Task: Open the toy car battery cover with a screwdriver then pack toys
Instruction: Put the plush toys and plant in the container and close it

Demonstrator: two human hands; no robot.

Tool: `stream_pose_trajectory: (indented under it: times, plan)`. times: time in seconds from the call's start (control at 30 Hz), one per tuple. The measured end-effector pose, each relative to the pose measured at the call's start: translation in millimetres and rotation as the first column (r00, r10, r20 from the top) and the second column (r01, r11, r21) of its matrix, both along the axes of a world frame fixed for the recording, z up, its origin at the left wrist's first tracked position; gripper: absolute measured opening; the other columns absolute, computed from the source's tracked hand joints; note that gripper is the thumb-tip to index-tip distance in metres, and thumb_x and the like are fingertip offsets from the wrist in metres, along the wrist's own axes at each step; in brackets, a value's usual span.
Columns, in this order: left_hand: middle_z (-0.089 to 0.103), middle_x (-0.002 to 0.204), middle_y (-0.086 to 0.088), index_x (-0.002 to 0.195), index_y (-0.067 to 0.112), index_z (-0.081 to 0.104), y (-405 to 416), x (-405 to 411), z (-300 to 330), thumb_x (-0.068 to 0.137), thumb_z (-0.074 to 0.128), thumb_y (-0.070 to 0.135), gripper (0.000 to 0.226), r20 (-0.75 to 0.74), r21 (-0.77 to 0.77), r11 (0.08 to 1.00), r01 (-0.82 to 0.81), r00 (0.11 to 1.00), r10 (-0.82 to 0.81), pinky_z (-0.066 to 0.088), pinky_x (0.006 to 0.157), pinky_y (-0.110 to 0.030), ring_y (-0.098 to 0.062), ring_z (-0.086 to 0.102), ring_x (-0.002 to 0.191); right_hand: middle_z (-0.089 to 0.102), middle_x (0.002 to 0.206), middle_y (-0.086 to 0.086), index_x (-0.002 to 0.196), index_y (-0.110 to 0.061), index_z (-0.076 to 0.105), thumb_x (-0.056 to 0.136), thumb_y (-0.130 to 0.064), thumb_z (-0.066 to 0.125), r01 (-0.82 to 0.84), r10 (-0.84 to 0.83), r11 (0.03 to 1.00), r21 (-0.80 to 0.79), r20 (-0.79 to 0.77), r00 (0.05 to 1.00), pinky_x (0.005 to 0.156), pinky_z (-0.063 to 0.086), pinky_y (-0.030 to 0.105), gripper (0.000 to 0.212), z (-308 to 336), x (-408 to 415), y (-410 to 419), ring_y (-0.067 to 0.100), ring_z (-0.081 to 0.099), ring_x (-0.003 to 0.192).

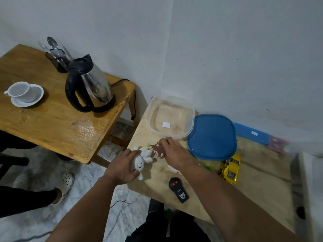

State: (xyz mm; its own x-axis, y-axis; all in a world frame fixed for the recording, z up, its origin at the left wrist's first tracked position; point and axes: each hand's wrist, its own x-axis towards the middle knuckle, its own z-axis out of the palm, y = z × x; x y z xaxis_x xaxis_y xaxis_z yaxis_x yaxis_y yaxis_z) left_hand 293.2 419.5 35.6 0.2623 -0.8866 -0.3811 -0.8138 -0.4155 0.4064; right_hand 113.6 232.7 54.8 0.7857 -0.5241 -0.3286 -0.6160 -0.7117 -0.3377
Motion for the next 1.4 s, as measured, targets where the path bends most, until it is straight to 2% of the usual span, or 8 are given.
stream_pose_trajectory:
  times: [0.1, 0.33, 0.67, 0.93, 1.07, 1.13, 1.23, 1.4]
  plan:
    - [0.054, 0.132, -0.004, 0.154, 0.025, 0.040, -3.0, 8.7, 14.5, 0.074, 0.056, 0.064, 0.091, -0.007, -0.018, 0.999, -0.028, 1.000, 0.028, 0.054, 0.090, -0.042, -0.027, 0.057, 0.113, 0.045, 0.126, 0.001, 0.121, -0.030, 0.039, 0.083, -0.019, 0.076, -0.010, 0.010, 0.997, 0.075, 0.011, 1.000, 0.072, 0.054, 0.046, 0.055, 7.0, -4.4, -8.1, 0.034, 0.064, 0.091]
    - [0.055, 0.135, -0.007, 0.152, 0.021, 0.043, -27.5, 35.5, 48.9, 0.074, 0.053, 0.064, 0.090, 0.002, -0.048, 0.999, 0.009, 1.000, -0.009, 0.050, 0.083, -0.036, -0.027, 0.060, 0.110, 0.059, 0.110, 0.002, 0.112, -0.037, 0.043, 0.074, -0.025, 0.082, 0.016, -0.034, 0.967, 0.255, 0.066, 0.997, 0.078, 0.056, 0.043, 0.056, 31.4, -2.9, -28.1, 0.024, 0.061, 0.093]
    - [0.053, 0.146, -0.003, 0.151, 0.030, 0.043, -102.4, 50.8, 94.0, 0.079, 0.066, 0.059, 0.081, -0.030, -0.296, 0.950, -0.096, 0.995, 0.091, 0.054, 0.090, -0.042, -0.030, 0.061, 0.118, 0.065, 0.107, -0.006, 0.112, -0.030, 0.051, 0.071, -0.023, 0.089, 0.325, -0.521, 0.793, 0.516, 0.296, 0.801, 0.087, 0.058, 0.036, 0.056, 77.1, 17.5, -100.6, 0.015, 0.065, 0.101]
    - [0.054, 0.145, -0.006, 0.154, 0.026, 0.042, -175.1, 19.3, 56.2, 0.085, 0.077, 0.047, 0.080, -0.104, -0.223, 0.966, -0.135, 0.988, 0.114, 0.053, 0.097, -0.046, -0.030, 0.058, 0.125, 0.063, 0.121, 0.005, 0.128, -0.024, 0.050, 0.077, -0.036, 0.084, 0.497, -0.599, 0.775, 0.391, 0.203, 0.775, 0.085, 0.049, 0.030, 0.063, 36.4, 44.6, -141.9, 0.022, 0.060, 0.107]
    - [0.057, 0.148, -0.007, 0.153, 0.029, 0.045, -191.5, 11.4, 35.8, 0.088, 0.067, 0.057, 0.074, 0.149, -0.105, 0.994, 0.031, 0.989, -0.015, 0.047, 0.104, -0.051, -0.037, 0.053, 0.131, 0.053, 0.142, 0.008, 0.147, -0.025, 0.041, 0.087, -0.033, 0.072, 0.474, -0.583, 0.757, 0.449, 0.140, 0.800, 0.097, 0.045, 0.029, 0.068, 27.7, 46.5, -147.9, 0.026, 0.053, 0.125]
    - [0.060, 0.143, -0.007, 0.145, 0.027, 0.055, -192.9, 8.0, 33.9, 0.090, 0.064, 0.052, 0.062, 0.252, -0.110, 0.993, 0.035, 0.968, -0.006, 0.044, 0.104, -0.051, -0.037, 0.051, 0.128, 0.060, 0.134, 0.006, 0.140, -0.025, 0.050, 0.088, -0.031, 0.067, 0.451, -0.538, 0.818, 0.356, 0.197, 0.820, 0.097, 0.048, 0.034, 0.056, 37.3, 39.6, -144.5, 0.026, 0.058, 0.120]
    - [0.055, 0.143, -0.011, 0.142, 0.021, 0.056, -190.6, 2.8, 36.3, 0.091, 0.066, 0.039, 0.055, 0.291, -0.164, 0.980, -0.116, 0.943, 0.161, 0.042, 0.104, -0.054, -0.041, 0.047, 0.130, 0.071, 0.103, 0.006, 0.110, -0.021, 0.064, 0.085, -0.028, 0.053, 0.377, -0.376, 0.925, 0.045, 0.239, 0.895, 0.078, 0.054, 0.040, 0.029, 55.9, 17.2, -133.7, 0.029, 0.064, 0.092]
    - [0.045, 0.148, -0.013, 0.150, 0.023, 0.039, -180.0, 3.6, 36.4, 0.092, 0.066, 0.032, 0.064, 0.172, -0.068, 0.926, -0.370, 0.910, 0.376, 0.049, 0.098, -0.055, -0.041, 0.047, 0.133, 0.058, 0.076, 0.001, 0.094, -0.019, 0.063, 0.091, -0.025, 0.051, 0.151, -0.150, 0.980, -0.131, 0.014, 0.989, 0.053, 0.035, 0.033, 0.014, 64.7, -29.0, -109.7, 0.029, 0.056, 0.073]
